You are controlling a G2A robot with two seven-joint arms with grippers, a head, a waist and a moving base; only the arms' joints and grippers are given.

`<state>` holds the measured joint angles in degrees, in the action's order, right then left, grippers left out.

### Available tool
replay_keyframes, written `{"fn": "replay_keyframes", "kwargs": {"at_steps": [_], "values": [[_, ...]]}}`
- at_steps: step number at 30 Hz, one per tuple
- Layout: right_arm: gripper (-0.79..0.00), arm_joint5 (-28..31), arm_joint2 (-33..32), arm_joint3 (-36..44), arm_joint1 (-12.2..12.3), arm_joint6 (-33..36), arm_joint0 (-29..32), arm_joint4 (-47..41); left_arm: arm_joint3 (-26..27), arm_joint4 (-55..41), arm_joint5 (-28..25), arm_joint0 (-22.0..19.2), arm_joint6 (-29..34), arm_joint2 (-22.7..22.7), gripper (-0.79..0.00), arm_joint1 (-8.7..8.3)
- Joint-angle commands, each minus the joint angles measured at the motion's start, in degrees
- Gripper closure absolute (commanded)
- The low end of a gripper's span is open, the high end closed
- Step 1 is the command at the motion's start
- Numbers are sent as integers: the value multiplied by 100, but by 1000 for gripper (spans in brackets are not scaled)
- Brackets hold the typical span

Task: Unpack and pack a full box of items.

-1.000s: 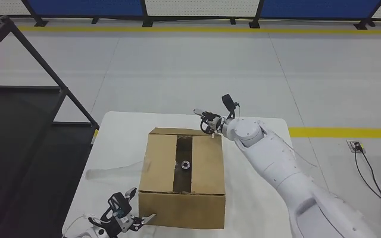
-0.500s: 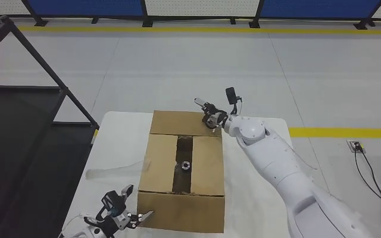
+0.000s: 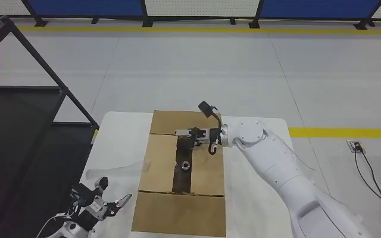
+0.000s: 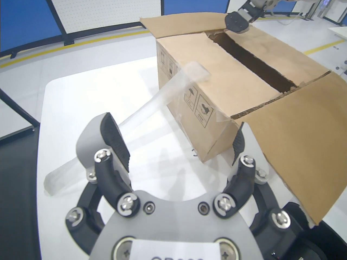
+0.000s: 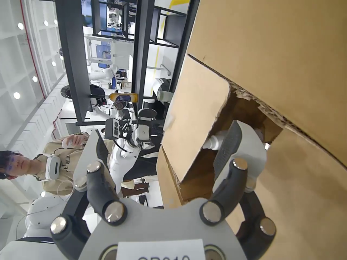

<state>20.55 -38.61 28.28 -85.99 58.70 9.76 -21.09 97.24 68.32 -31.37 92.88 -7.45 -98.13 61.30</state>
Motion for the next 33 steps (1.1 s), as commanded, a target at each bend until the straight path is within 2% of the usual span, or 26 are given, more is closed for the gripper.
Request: {"fn": "replay_keyframes", "kwargs": {"at_steps": [1,5,8,11,18,23,33], "values": [[-785,6,0,-3,-2,-16,1,-10,-13,81,393,-80,207,117,-785,22],[-785,9,-3,21,-2,-29,25,-15,-47,77,1040,-248,517,378,-785,77],[-785,181,-72,332,43,449,224,-128,-22,263,1434,-355,661,581,-785,110],[-785,49,-96,455,65,607,293,-78,25,425,1636,-424,724,778,-785,138],[-785,-251,-10,533,-30,812,367,-28,27,593,1580,-514,750,955,-785,157],[-785,-574,125,271,-170,340,282,228,50,659,1501,-513,709,1009,-785,162],[-785,-609,216,-234,-447,464,151,182,9,710,1504,-477,593,1012,-785,174]]}}
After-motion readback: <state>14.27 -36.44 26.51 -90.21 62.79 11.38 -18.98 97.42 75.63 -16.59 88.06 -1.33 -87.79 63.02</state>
